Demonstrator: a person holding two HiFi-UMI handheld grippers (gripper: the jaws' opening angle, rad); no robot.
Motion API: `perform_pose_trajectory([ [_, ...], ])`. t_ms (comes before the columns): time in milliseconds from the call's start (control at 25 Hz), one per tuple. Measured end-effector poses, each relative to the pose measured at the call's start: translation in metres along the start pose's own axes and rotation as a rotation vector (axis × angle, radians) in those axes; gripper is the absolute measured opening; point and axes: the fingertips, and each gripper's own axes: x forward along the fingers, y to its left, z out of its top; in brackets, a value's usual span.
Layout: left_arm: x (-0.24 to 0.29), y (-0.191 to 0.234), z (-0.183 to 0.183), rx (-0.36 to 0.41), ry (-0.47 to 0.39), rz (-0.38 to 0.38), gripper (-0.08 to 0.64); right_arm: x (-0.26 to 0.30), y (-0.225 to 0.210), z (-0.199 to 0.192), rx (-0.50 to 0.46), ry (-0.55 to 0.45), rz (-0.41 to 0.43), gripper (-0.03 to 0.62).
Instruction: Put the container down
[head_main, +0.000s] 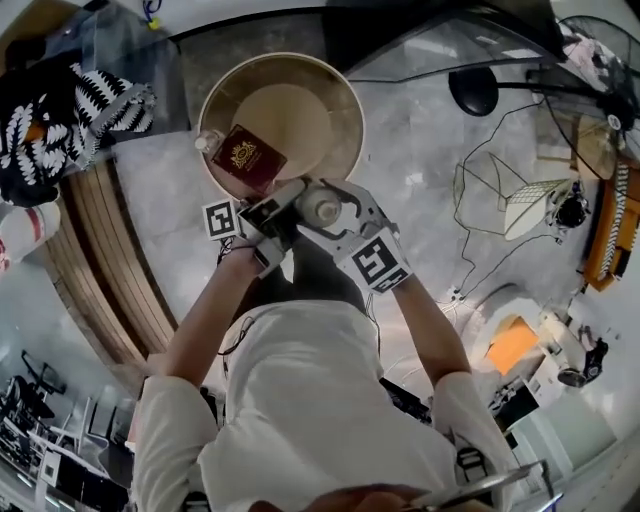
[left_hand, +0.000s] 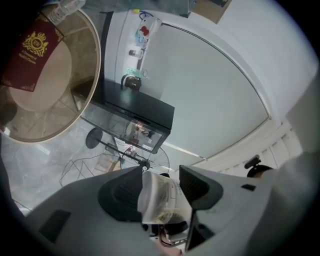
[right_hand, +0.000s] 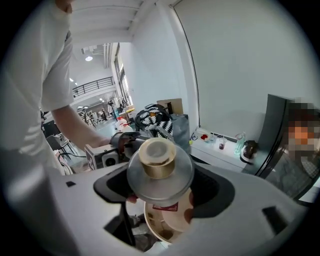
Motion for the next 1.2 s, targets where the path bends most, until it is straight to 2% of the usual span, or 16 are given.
perform_pose_trajectory([
  [200, 0.008, 0.037, 0.024, 0.062, -0.041, 0.069, 0.218, 0.022, -0.026, -0.033, 0.017, 0.014, 0.032, 0.339],
  [480, 0.005, 0.093, 0.06, 0.061, -0.123, 0.114, 0.218, 0.061, -0.056, -0.077, 0.045, 0.029, 0.073, 0.339],
  [680, -0.003, 0.137, 0.081, 0.056, -0.156, 0.166, 0.219, 0.088, -0.079, -0.116, 0.06, 0.067, 0.065, 0.339],
  [920, -0.014, 0.191, 0.108, 0.099, -0.174, 0.247, 0.219, 0.12, -0.108, -0.168, 0.085, 0.111, 0.051, 0.339],
  [1200, -0.033, 0.232, 0.122, 0.105, -0.197, 0.285, 0.219, 0.156, -0.128, -0.231, 0.103, 0.156, 0.02, 0.339],
])
